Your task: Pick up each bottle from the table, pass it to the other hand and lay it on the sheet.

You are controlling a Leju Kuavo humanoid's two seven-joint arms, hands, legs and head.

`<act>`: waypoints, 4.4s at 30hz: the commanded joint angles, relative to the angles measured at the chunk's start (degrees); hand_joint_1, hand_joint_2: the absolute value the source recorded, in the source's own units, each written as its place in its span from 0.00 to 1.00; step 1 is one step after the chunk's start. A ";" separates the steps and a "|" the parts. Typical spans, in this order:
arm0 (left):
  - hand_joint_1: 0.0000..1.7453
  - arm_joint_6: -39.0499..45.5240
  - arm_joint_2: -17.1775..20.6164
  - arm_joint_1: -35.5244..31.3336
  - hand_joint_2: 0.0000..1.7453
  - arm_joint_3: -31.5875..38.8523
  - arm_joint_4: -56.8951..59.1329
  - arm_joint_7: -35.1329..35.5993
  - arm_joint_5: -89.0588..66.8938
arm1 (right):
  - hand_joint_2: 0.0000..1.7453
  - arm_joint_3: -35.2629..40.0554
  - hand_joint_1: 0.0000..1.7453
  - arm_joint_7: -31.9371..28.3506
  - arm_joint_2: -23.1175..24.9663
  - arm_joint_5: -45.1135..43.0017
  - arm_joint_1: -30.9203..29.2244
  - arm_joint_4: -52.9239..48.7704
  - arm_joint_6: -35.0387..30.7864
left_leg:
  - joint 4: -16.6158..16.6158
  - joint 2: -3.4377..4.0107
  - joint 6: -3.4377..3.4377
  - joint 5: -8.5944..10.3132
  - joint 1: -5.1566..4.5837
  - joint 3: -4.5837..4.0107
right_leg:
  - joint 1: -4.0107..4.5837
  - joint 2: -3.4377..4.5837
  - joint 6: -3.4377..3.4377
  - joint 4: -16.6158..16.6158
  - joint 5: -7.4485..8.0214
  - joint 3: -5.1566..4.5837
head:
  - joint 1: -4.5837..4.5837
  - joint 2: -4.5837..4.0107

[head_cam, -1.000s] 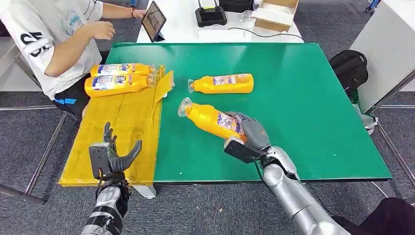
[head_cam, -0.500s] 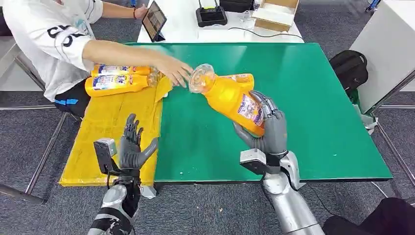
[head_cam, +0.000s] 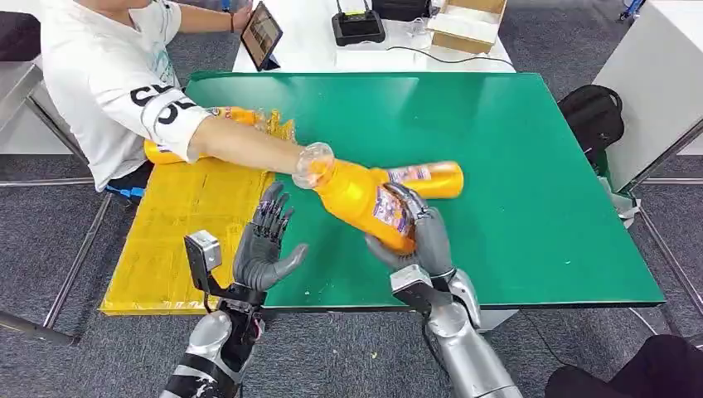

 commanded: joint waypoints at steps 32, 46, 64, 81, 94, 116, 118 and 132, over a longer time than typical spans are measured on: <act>0.00 1.67 -0.07 -5.43 1.00 -2.41 10.29 1.24 -4.07 | 1.00 21.97 1.00 5.99 10.86 6.82 -11.78 35.68 6.26 | -0.01 0.01 0.01 -0.05 0.10 0.15 | 0.11 -0.05 -0.14 -0.03 -0.07 0.12 | 0.00 0.00; 1.00 0.57 -0.94 -4.47 1.00 -0.45 7.42 -0.57 1.43 | 1.00 22.62 1.00 6.56 10.84 5.50 -12.54 36.65 6.87 | 0.03 -0.03 0.03 -0.11 0.12 0.21 | 0.13 -0.12 -0.19 0.00 -0.15 0.21 | 0.00 0.00; 1.00 17.39 -0.23 -5.13 1.00 1.88 5.79 -6.56 -8.63 | 0.00 21.42 0.00 7.43 10.74 3.32 -12.69 33.11 7.16 | 0.01 -0.02 0.01 -0.05 0.10 0.11 | 0.10 -0.10 -0.14 -0.01 -0.09 0.08 | 0.00 0.00; 1.00 44.75 5.63 -14.33 1.00 17.39 12.26 -10.03 -18.21 | 0.00 14.99 0.00 9.55 3.75 1.38 -6.45 6.07 -0.75 | -0.01 0.04 0.00 -0.01 0.13 0.13 | 0.13 -0.04 -0.14 -0.01 -0.03 0.08 | -0.02 0.00; 1.00 49.18 7.46 -22.62 1.00 36.27 28.63 -0.35 -83.55 | 0.00 17.40 0.00 6.28 4.09 -0.99 -6.51 2.75 -2.52 | -0.01 0.19 -0.01 -0.06 0.13 0.27 | 0.15 0.10 -0.21 0.02 -0.05 0.15 | 0.00 0.00; 1.00 31.47 14.69 -31.56 1.00 13.02 53.95 9.52 -94.69 | 0.00 18.52 0.00 2.99 4.45 -3.49 -5.78 -0.76 -4.21 | 0.01 0.10 -0.02 -0.07 0.16 0.23 | 0.17 0.06 -0.21 0.05 -0.10 0.15 | 0.00 0.00; 1.00 29.68 14.46 -31.19 1.00 13.11 54.44 9.86 -94.32 | 0.00 18.63 0.00 3.23 4.52 -3.42 -5.70 -0.43 -3.89 | 0.01 0.13 -0.01 -0.09 0.18 0.29 | 0.20 0.09 -0.23 0.02 -0.10 0.20 | 0.00 0.00; 0.70 26.15 14.22 -31.37 1.00 13.08 54.50 11.82 -93.91 | 0.00 18.45 0.00 3.71 4.53 -3.40 -5.31 0.06 -3.25 | -0.05 0.18 0.00 -0.09 0.15 0.41 | 0.18 0.14 -0.23 -0.02 -0.09 0.33 | 0.02 0.00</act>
